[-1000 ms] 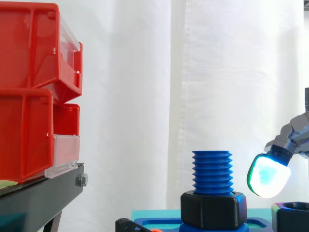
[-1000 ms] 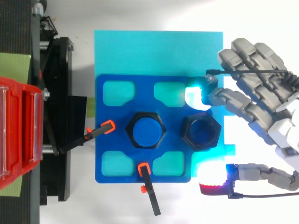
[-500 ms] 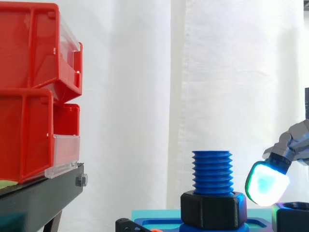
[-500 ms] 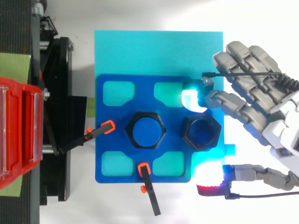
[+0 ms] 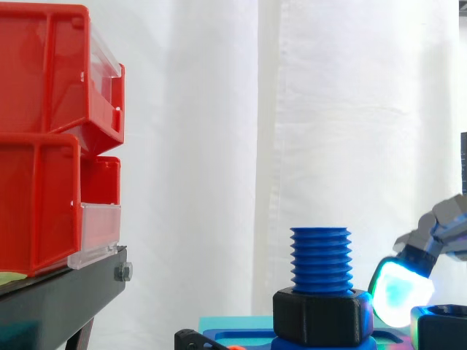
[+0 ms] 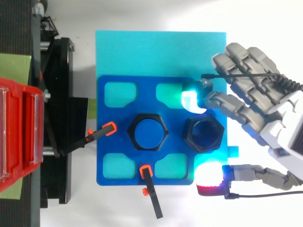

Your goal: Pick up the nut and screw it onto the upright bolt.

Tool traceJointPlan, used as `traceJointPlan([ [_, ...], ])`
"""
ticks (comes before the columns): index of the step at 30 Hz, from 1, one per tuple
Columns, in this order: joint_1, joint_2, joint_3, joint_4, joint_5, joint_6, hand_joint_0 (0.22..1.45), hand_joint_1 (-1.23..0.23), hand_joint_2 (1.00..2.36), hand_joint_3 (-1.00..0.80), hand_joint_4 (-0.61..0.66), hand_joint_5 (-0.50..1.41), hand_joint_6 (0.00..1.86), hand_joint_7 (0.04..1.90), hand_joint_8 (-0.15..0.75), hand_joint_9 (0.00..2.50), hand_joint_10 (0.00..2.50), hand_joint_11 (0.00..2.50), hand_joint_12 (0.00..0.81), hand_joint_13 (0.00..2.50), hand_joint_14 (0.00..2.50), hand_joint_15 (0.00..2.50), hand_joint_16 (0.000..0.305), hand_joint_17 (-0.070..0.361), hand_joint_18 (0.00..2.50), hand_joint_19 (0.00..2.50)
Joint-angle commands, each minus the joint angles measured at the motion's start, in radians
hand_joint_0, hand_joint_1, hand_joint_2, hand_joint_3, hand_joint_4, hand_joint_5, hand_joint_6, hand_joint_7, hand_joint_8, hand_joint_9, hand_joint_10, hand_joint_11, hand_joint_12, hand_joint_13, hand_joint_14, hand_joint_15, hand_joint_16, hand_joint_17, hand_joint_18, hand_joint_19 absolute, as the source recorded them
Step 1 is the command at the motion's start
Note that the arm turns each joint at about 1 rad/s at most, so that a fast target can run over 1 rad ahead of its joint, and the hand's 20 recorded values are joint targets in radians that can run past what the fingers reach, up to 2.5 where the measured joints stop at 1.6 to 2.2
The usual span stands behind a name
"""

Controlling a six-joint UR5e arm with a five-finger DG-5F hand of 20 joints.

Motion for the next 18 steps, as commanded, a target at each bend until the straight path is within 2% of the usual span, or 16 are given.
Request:
traceJointPlan([
  [1,-0.001,-0.011,0.000,0.007,-0.008,0.013,0.35,-0.69,1.00,-0.50,0.22,-0.29,0.50,0.73,0.326,0.08,0.00,0.00,0.464,0.03,0.00,0.00,0.072,0.161,0.07,0.04],
  [7,-0.001,-0.011,0.000,0.010,-0.011,0.013,0.36,-0.67,1.00,-0.50,0.22,-0.29,0.50,0.74,0.326,0.09,0.00,0.00,0.461,0.03,0.00,0.00,0.071,0.159,0.08,0.03],
  [9,-0.001,-0.011,0.000,0.010,-0.012,0.013,0.36,-0.71,1.00,-0.50,0.23,-0.28,0.50,0.73,0.335,0.14,0.00,0.00,0.467,0.09,0.00,0.00,0.071,0.161,0.16,0.00],
  [15,-0.001,-0.011,0.000,0.010,-0.012,0.013,0.40,-0.73,1.00,-0.50,0.26,-0.25,0.50,0.83,0.335,0.24,0.00,0.00,0.448,0.18,0.00,0.00,0.068,0.152,0.25,0.00],
  [18,-0.001,-0.011,0.000,0.009,-0.014,0.013,0.47,-0.77,1.00,-0.50,0.26,-0.23,0.50,0.94,0.315,0.37,0.00,0.05,0.413,0.26,0.00,0.00,0.059,0.134,0.31,0.00],
])
